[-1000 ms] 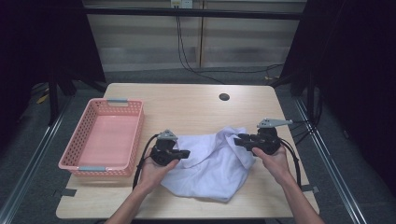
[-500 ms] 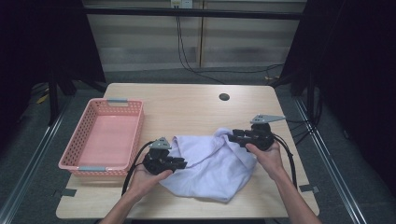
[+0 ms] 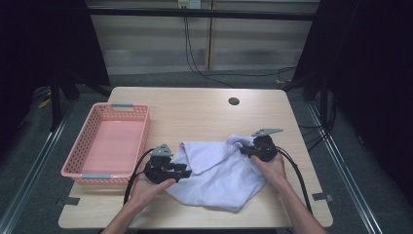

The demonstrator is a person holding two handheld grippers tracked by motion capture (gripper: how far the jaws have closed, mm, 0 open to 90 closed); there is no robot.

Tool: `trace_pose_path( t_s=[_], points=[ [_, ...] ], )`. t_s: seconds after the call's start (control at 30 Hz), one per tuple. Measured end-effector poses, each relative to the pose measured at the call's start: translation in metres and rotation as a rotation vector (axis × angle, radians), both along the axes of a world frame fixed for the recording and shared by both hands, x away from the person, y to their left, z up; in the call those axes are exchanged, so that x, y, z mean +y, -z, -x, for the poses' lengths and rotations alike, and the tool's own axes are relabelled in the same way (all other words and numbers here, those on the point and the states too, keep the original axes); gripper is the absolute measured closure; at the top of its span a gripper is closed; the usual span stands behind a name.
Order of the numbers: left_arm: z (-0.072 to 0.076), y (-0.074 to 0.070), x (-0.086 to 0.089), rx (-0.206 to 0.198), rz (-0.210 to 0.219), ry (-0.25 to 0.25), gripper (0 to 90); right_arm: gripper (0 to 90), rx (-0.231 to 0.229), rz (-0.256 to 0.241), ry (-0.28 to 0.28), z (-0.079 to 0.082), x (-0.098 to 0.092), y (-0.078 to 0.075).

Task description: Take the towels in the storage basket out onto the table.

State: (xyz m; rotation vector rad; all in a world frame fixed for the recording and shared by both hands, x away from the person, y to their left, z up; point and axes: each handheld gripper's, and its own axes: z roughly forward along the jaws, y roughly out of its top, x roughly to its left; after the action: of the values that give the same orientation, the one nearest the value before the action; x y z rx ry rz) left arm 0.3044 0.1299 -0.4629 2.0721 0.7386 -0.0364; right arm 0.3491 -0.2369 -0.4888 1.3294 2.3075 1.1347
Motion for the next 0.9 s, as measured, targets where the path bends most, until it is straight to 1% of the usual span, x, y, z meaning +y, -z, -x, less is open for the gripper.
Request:
trace_pose_path(
  t_s=[0.07,0.1,0.13,0.17,0.2,0.23,0.27,0.33,0.37,0.4,0.43,0.47,0.5,0.53,0.57,0.6,0.63,0.67,0.7,0.73,0.77,0.8,0.83,0.87,0.9],
  points=[
    [-0.001,-0.002,0.002,0.002,0.012,-0.011,63.4,88.3,-0.02,-0.049,-0.009,0.0,-0.004,-0.013],
    [-0.002,-0.002,0.003,0.001,0.019,-0.014,63.4,88.5,-0.04,-0.097,-0.021,0.0,-0.008,-0.027],
    [-0.002,-0.003,0.003,0.001,0.022,-0.015,63.3,88.6,-0.051,-0.113,-0.024,0.0,-0.01,-0.036],
    [-0.002,-0.003,0.003,0.001,0.022,-0.015,62.8,88.6,-0.051,-0.113,-0.024,0.0,-0.01,-0.036],
    [-0.002,-0.002,0.002,0.002,0.026,-0.016,62.8,88.7,-0.06,-0.129,-0.027,-0.001,-0.011,-0.044],
    [-0.002,-0.002,0.001,0.002,0.027,-0.017,61.8,88.6,-0.091,-0.15,-0.035,-0.003,-0.011,-0.064],
    [-0.002,-0.002,0.0,0.003,0.028,-0.018,61.8,88.6,-0.091,-0.15,-0.035,-0.003,-0.011,-0.064],
    [-0.002,-0.003,-0.002,-0.001,0.029,-0.014,60.9,88.7,-0.126,-0.182,-0.046,-0.006,-0.012,-0.084],
    [-0.002,-0.004,-0.003,-0.007,0.031,-0.017,59.1,88.8,-0.165,-0.207,-0.047,-0.009,-0.011,-0.104],
    [-0.002,-0.004,-0.003,-0.007,0.031,-0.017,57.2,88.7,-0.181,-0.224,-0.051,-0.01,-0.01,-0.114],
    [-0.002,-0.005,-0.004,-0.014,0.025,-0.023,57.2,88.7,-0.181,-0.224,-0.051,-0.01,-0.01,-0.114],
    [-0.003,-0.01,-0.008,-0.03,0.035,-0.027,51.9,88.7,-0.219,-0.241,-0.056,-0.012,-0.009,-0.132],
    [-0.003,-0.01,-0.008,-0.03,0.035,-0.027,50.0,88.7,-0.219,-0.241,-0.056,-0.012,-0.009,-0.132],
    [-0.004,-0.012,-0.011,-0.036,0.054,-0.033,50.0,88.7,-0.231,-0.25,-0.063,-0.012,-0.008,-0.138],
    [-0.007,-0.016,-0.016,-0.038,0.087,-0.033,45.6,88.7,-0.24,-0.261,-0.072,-0.011,-0.006,-0.143],
    [-0.009,-0.018,-0.021,-0.047,0.093,-0.026,43.0,88.7,-0.238,-0.275,-0.088,-0.01,-0.002,-0.143],
    [-0.01,-0.02,-0.025,-0.061,0.096,-0.03,41.8,88.7,-0.229,-0.277,-0.106,-0.009,0.001,-0.141],
    [-0.012,-0.022,-0.03,-0.069,0.1,-0.033,40.0,88.6,-0.212,-0.27,-0.132,-0.005,0.008,-0.135],
    [-0.014,-0.024,-0.034,-0.07,0.1,-0.027,40.0,88.6,-0.205,-0.263,-0.146,-0.002,0.011,-0.13],
    [-0.015,-0.025,-0.038,-0.082,0.093,-0.04,39.9,88.6,-0.194,-0.267,-0.158,0.0,0.014,-0.126],
    [-0.022,-0.022,-0.043,-0.086,0.099,-0.05,39.2,88.6,-0.186,-0.264,-0.172,0.003,0.016,-0.122],
    [-0.022,-0.022,-0.043,-0.086,0.099,-0.05,38.9,88.6,-0.186,-0.264,-0.172,0.003,0.016,-0.122],
    [-0.026,-0.02,-0.047,-0.077,0.089,-0.059,38.9,88.6,-0.182,-0.258,-0.181,0.006,0.018,-0.119],
    [-0.03,-0.016,-0.05,-0.081,0.102,-0.062,36.0,88.6,-0.176,-0.268,-0.188,0.009,0.018,-0.116],
    [-0.033,-0.014,-0.055,-0.064,0.115,-0.047,37.3,88.5,-0.17,-0.283,-0.201,0.013,0.018,-0.115]
  ],
)
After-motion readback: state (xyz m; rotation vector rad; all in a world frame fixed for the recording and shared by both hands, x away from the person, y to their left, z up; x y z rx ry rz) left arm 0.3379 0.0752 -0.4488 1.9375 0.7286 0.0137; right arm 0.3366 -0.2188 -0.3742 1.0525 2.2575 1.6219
